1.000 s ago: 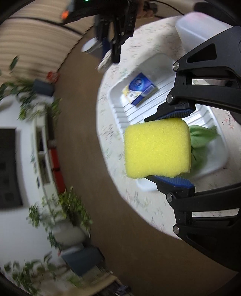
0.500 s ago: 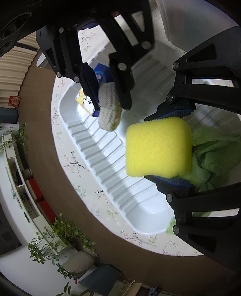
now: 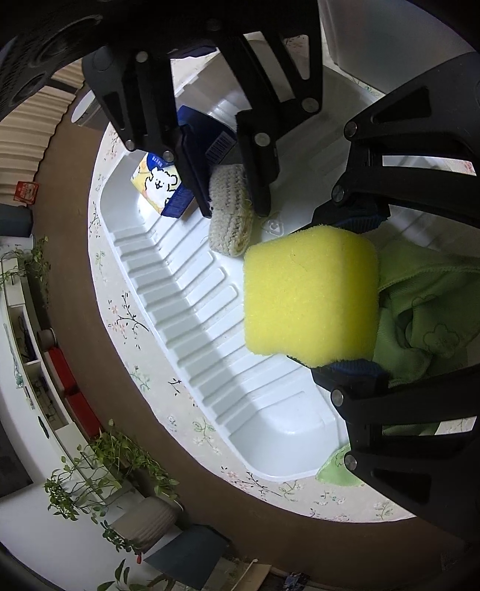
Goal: Organize soft objects
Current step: 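Lower and release the sponge and scrubber into the tray with both tools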
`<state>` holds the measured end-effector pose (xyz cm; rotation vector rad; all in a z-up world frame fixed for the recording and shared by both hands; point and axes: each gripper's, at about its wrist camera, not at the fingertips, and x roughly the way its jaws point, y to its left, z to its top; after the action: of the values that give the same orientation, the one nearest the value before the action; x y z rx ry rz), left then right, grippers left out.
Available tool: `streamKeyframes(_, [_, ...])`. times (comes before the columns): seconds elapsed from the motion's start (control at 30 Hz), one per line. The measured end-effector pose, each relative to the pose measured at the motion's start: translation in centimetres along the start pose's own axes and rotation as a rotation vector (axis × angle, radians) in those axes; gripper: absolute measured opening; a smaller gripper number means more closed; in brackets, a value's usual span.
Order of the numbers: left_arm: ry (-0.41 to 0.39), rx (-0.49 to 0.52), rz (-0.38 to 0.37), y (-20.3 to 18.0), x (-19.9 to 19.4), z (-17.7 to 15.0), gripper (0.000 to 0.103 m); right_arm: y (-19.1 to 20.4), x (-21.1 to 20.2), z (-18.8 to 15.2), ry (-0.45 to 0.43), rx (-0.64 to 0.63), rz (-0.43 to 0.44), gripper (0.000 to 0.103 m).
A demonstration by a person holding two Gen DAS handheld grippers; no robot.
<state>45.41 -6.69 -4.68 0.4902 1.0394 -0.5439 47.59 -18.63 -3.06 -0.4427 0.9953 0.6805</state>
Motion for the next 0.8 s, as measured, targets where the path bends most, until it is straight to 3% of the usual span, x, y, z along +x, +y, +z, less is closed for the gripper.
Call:
streamKeyframes(0.13, [-0.01, -0.002, 0.003, 0.0, 0.0, 0.0, 0.057, -0.1, 0.0, -0.1, -0.005, 0.006, -0.007, 0.031])
streamKeyframes(0.3, [-0.025, -0.012, 0.016, 0.4, 0.3, 0.0, 0.07, -0.1, 0.0, -0.1, -0.019, 0.012, -0.004, 0.048])
streamKeyframes(0.47, [-0.038, -0.03, 0.012, 0.8, -0.1, 0.1, 0.072, -0.3, -0.8, 0.0, -0.055, 0.018, -0.013, 0.065])
streamKeyframes(0.6, [-0.085, -0.061, -0.001, 1.7, -1.5, 0.2, 0.078, -1.0, -2.1, 0.0, -0.096, 0.037, -0.022, 0.068])
streamKeyframes(0.8, [-0.131, -0.098, 0.005, 2.8, -3.3, 0.2, 0.079, -2.5, -4.0, -0.2, -0.157, 0.096, -0.026, 0.073])
